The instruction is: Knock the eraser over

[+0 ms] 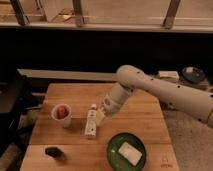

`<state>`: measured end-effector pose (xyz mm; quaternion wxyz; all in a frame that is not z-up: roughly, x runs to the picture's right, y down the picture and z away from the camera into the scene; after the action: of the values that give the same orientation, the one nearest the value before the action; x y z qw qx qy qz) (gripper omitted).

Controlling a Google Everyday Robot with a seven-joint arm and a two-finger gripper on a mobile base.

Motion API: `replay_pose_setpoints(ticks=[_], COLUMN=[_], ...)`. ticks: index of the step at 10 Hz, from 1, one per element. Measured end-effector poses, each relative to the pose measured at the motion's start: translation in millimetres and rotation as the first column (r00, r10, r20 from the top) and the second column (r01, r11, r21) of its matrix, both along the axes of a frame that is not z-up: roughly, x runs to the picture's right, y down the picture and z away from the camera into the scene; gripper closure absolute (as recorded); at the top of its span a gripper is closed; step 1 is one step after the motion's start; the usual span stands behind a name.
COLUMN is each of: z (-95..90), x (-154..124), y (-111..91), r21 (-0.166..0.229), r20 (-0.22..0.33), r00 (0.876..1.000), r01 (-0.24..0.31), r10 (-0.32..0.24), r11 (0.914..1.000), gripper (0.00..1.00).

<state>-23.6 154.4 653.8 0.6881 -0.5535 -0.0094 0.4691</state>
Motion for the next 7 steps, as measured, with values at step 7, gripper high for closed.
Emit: replay_pose_setpoints(ticks=[7], z=[0.2], x=[-14.2], y=[6.6], r21=[-0.002], r20=[0.034], r00=[0.999], r01=[0.011], r10=[-0.010], r11=[0.9999], gripper=[1.00])
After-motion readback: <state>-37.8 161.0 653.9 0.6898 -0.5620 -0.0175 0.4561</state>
